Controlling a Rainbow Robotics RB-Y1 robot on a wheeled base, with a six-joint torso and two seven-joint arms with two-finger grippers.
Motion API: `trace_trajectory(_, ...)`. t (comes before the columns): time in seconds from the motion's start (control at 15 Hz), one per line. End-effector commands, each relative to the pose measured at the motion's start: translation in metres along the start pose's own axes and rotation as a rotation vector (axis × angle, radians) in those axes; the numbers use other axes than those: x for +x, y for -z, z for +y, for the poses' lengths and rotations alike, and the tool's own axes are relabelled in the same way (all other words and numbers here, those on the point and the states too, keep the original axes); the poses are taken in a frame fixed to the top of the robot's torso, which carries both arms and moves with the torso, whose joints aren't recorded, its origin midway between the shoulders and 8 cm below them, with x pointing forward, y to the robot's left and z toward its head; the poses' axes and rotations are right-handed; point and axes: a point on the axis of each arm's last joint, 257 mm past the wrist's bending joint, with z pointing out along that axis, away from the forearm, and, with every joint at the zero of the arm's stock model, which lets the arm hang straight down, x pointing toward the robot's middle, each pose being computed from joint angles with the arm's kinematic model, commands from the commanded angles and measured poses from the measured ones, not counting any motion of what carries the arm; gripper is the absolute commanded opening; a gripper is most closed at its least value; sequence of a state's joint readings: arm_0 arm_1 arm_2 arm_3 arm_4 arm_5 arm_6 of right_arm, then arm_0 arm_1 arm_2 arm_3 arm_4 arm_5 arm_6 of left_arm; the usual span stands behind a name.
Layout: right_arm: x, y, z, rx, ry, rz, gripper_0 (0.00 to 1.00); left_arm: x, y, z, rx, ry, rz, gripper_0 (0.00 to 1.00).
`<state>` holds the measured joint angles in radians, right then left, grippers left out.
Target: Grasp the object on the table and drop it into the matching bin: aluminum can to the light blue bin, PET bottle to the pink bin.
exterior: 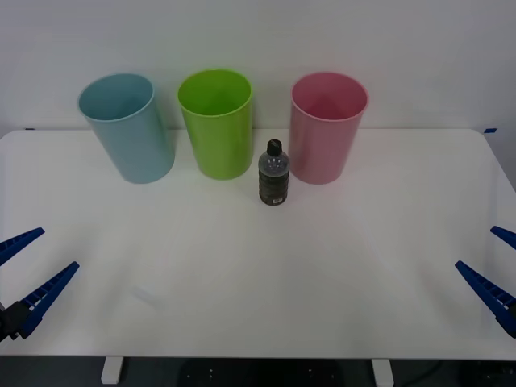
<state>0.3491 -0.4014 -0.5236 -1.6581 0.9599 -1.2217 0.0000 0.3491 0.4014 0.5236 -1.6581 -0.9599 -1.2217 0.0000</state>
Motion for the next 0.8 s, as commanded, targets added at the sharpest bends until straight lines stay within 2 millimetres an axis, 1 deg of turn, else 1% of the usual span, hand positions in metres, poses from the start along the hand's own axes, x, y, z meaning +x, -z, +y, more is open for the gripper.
trace_trajectory(0.07, 0.0, 0.0, 0.0, 0.0, 0.0, 0.0, 1.0, 0.0, 0.0, 0.0, 0.0, 0.0, 0.0, 1.0)
trace_trajectory(0.13, 0.0, 0.0, 0.0, 0.0, 0.0, 0.0, 1.0, 0.0, 0.0, 0.0, 0.0, 0.0, 0.0, 1.0)
trace_trajectory(0.2, 0.01, 0.004, 0.004, 0.017, -0.034, -0.004, 1.0, 0.0, 0.0, 0.0, 0.0, 0.0, 0.0, 1.0)
trace_trajectory(0.27, 0.008, 0.003, 0.004, 0.016, -0.024, -0.006, 1.0, 0.0, 0.0, 0.0, 0.0, 0.0, 0.0, 1.0)
trace_trajectory(0.4, 0.011, 0.0, 0.009, 0.003, -0.032, -0.004, 1.0, 0.0, 0.0, 0.0, 0.0, 0.0, 0.0, 1.0)
trace_trajectory(0.8, 0.024, -0.027, 0.024, -0.033, -0.045, -0.002, 1.0, 0.0, 0.0, 0.0, 0.0, 0.0, 0.0, 1.0)
